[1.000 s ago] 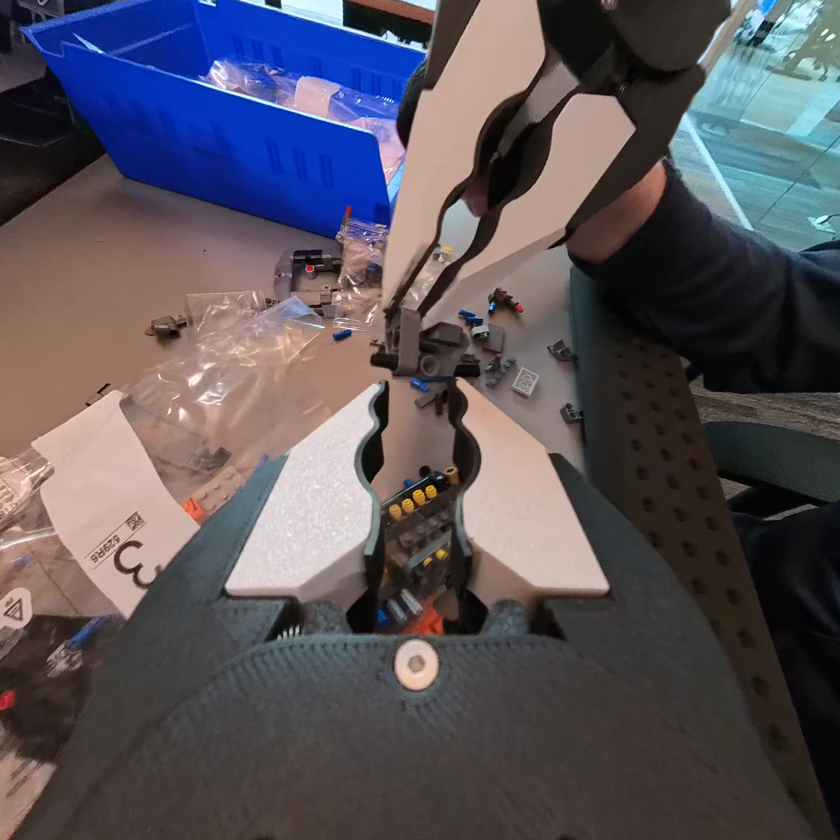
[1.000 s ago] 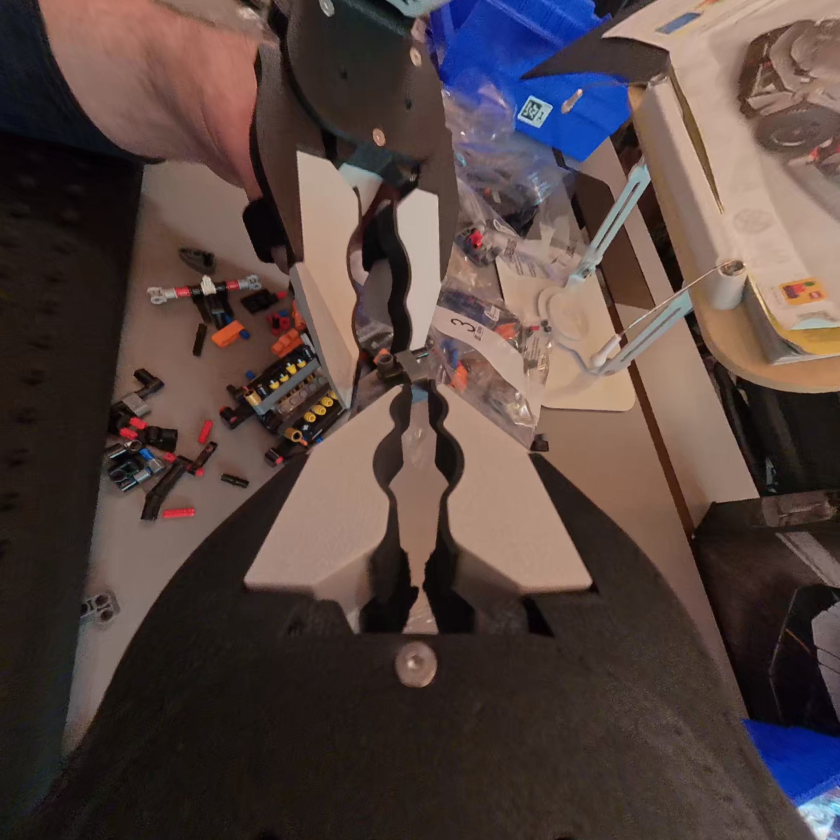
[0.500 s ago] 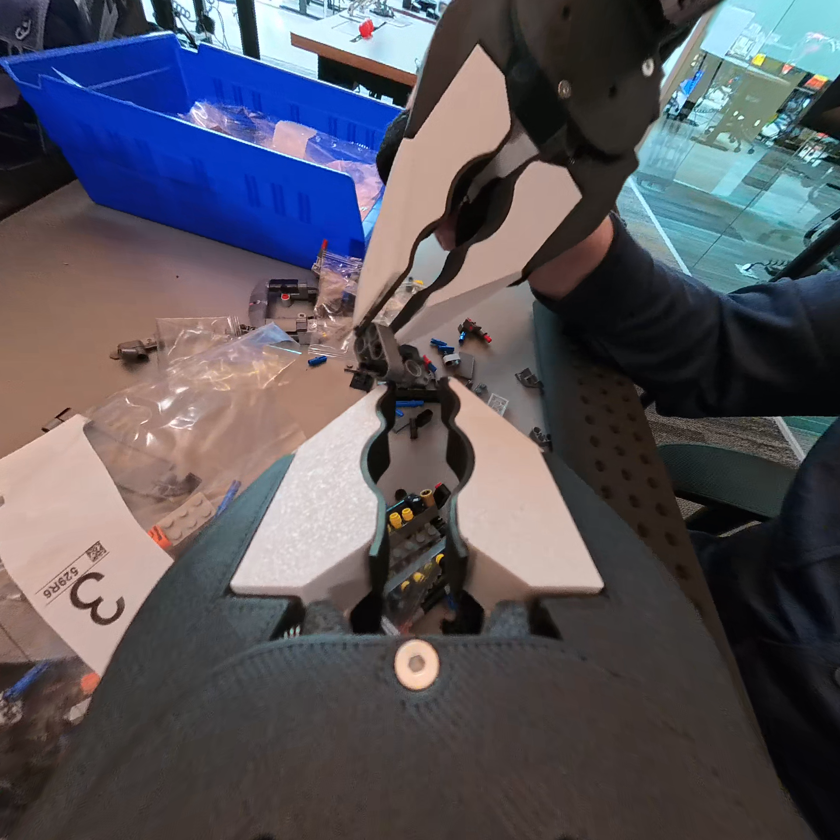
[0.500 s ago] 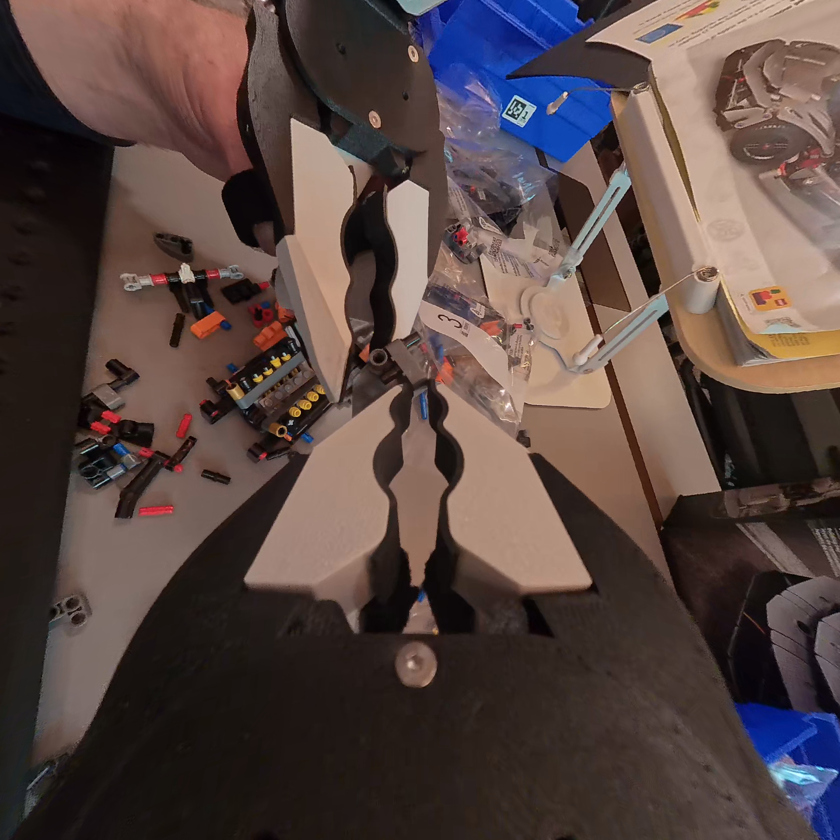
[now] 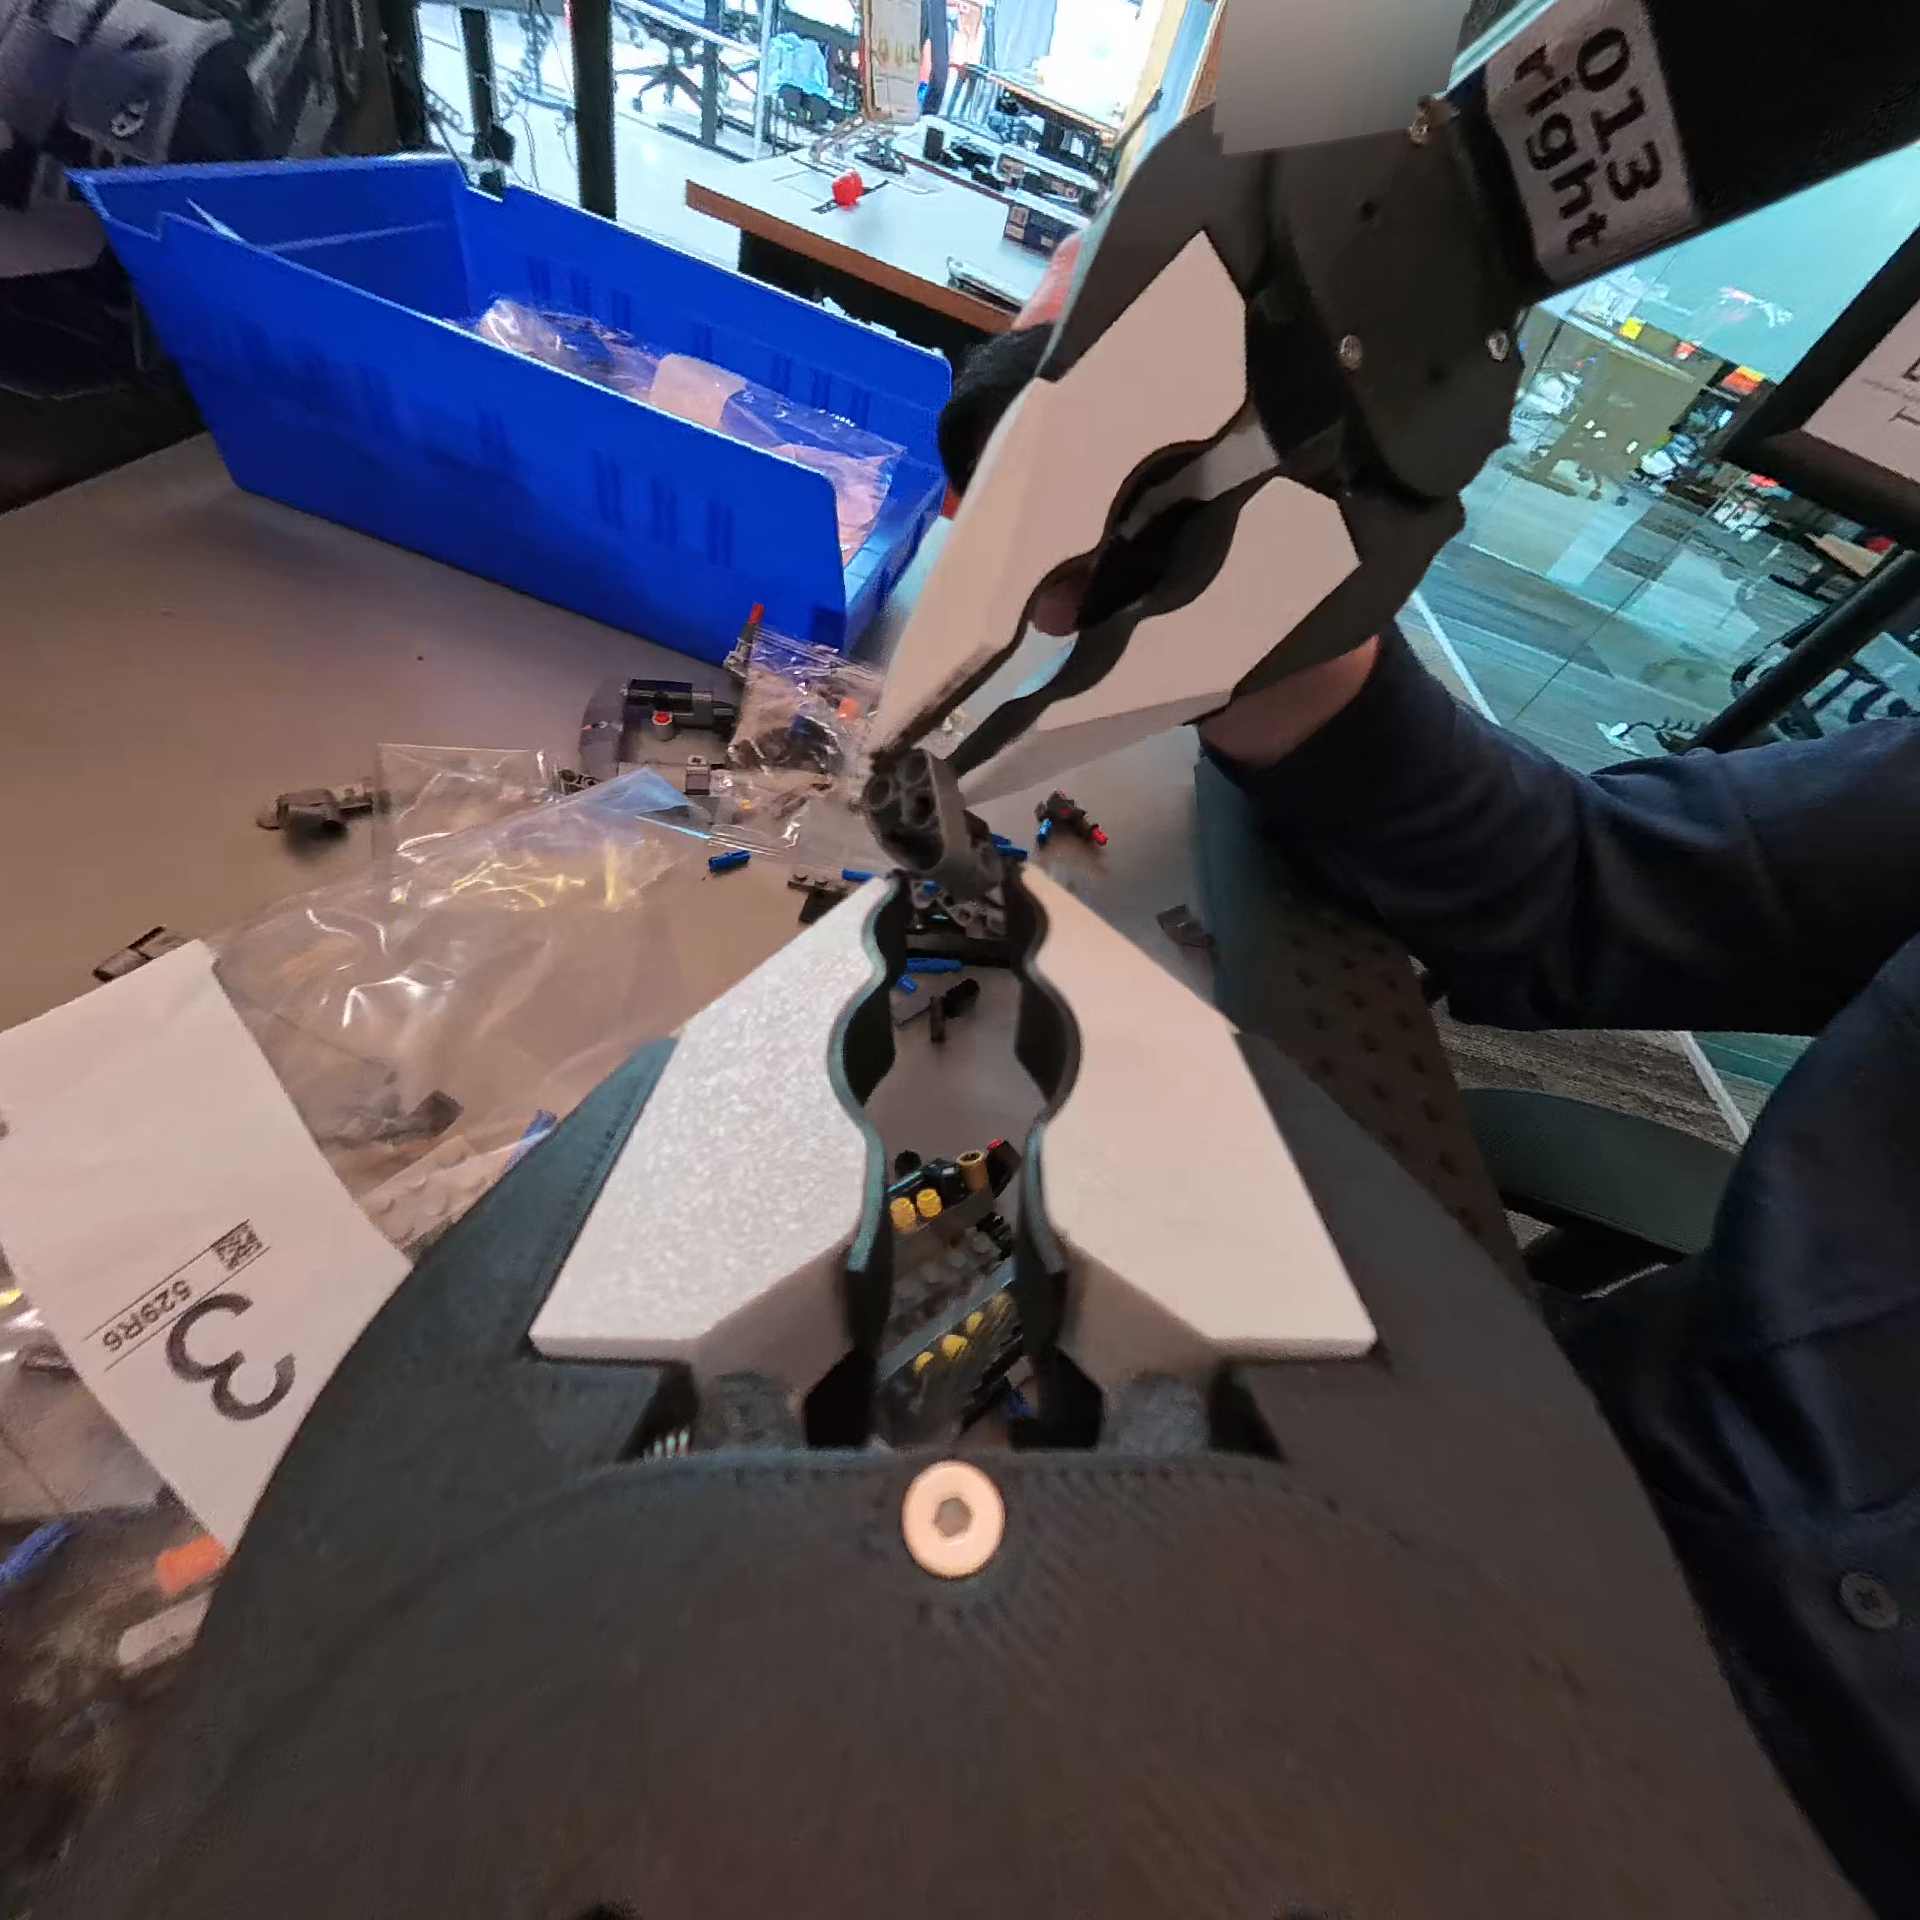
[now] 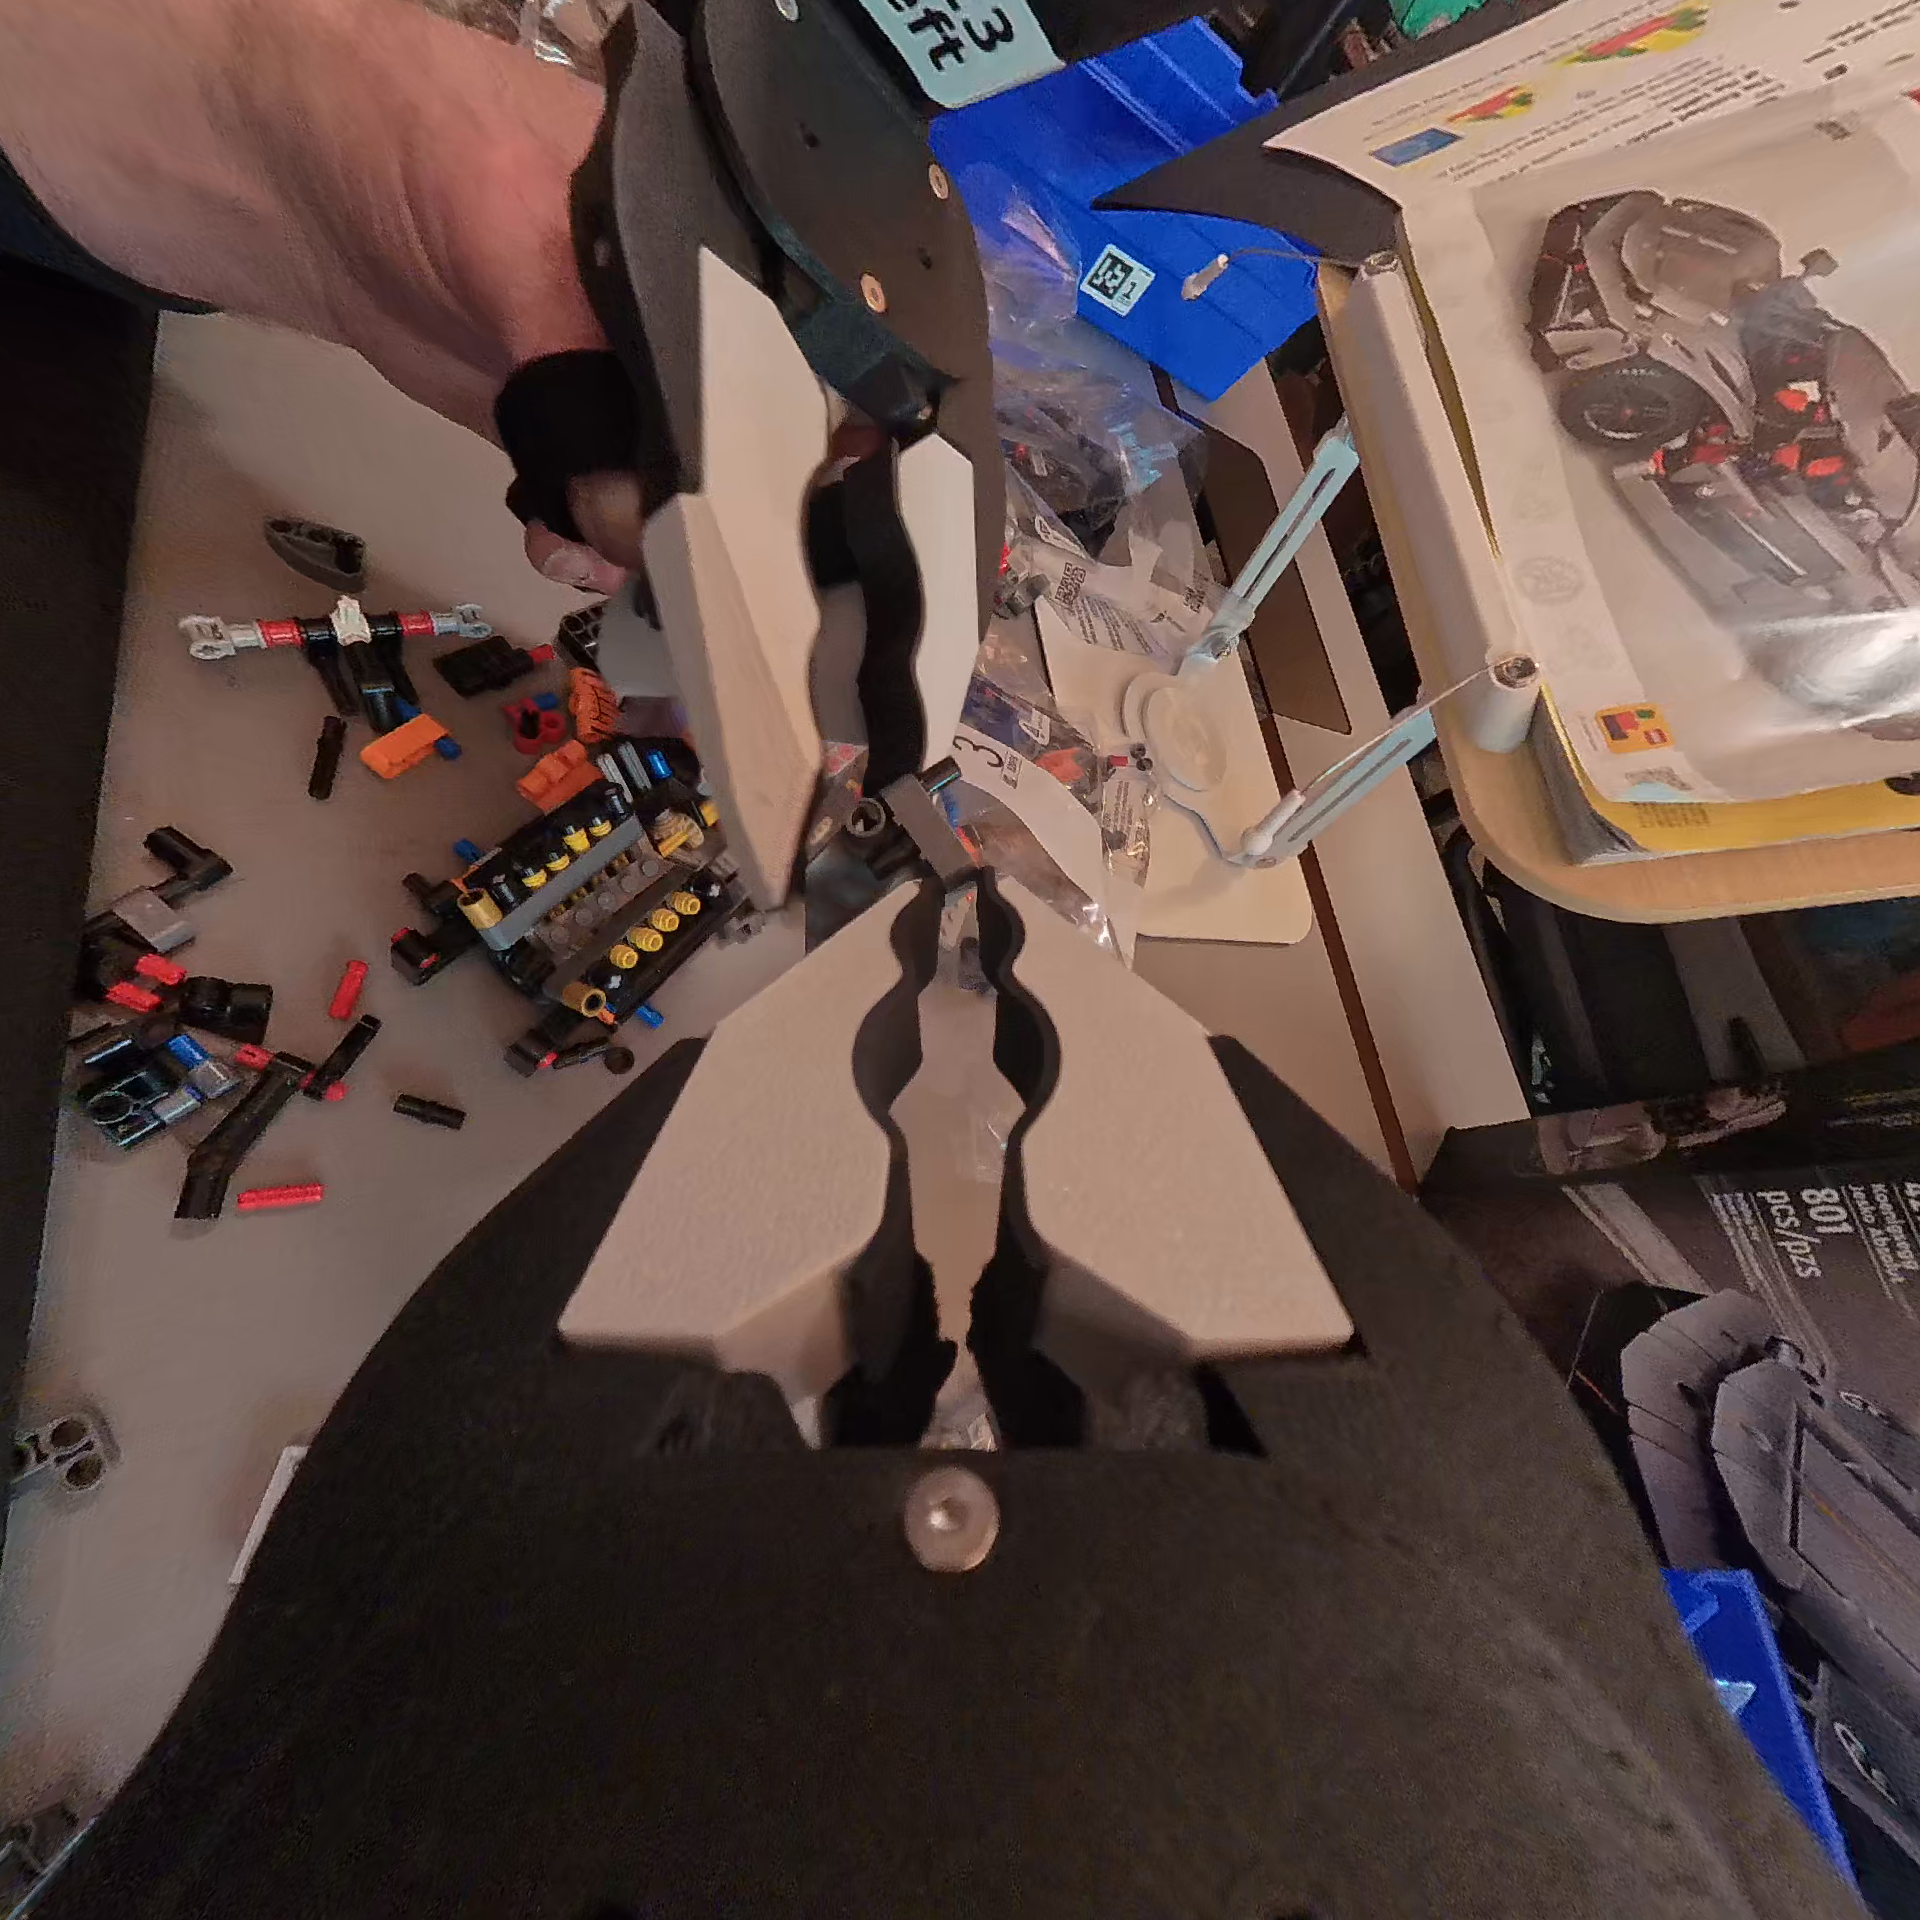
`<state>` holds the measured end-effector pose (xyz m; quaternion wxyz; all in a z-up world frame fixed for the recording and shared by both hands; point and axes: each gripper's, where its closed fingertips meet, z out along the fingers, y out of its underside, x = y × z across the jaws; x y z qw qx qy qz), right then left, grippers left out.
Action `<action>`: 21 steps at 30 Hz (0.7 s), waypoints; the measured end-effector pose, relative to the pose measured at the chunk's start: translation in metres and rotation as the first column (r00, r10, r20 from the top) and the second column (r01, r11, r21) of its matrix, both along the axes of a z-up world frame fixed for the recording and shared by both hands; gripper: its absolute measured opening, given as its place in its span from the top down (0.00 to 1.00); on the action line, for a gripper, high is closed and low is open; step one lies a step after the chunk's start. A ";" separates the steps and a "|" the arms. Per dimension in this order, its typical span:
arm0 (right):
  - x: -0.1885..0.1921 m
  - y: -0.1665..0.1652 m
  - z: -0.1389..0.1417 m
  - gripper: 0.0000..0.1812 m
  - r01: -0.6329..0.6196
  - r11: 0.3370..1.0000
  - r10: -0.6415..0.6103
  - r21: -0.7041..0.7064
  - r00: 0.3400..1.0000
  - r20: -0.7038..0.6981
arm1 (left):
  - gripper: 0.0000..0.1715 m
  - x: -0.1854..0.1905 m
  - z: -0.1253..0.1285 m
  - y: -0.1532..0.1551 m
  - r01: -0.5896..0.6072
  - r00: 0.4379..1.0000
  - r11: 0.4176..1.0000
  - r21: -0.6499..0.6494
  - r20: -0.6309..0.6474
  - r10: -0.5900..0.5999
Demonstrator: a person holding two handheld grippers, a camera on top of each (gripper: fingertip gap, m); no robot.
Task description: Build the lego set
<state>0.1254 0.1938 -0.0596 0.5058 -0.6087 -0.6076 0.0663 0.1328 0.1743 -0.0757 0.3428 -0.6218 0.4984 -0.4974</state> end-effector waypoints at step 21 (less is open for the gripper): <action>-0.005 -0.018 -0.023 0.96 -0.173 0.879 0.099 -0.445 0.978 -0.185 | 0.97 -0.001 -0.036 0.000 0.063 0.944 0.875 0.480 -0.314 0.104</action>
